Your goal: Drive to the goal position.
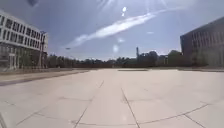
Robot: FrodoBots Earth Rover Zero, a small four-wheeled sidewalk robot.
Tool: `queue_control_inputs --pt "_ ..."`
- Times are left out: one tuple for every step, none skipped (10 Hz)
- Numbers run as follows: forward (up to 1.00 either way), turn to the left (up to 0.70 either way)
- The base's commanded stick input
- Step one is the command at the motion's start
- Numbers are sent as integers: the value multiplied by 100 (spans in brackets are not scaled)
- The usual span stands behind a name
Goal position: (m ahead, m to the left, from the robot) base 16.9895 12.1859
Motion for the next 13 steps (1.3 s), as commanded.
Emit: queue_control_inputs --pt "70 -1" --pt "70 -1" --pt "70 -1" --pt "70 -1" --pt "70 -1" --pt "70 -1" --pt "70 -1" --pt "70 -1" --pt "70 -1" --pt "70 -1" --pt "70 -1" --pt "70 -1" --pt "70 -1"
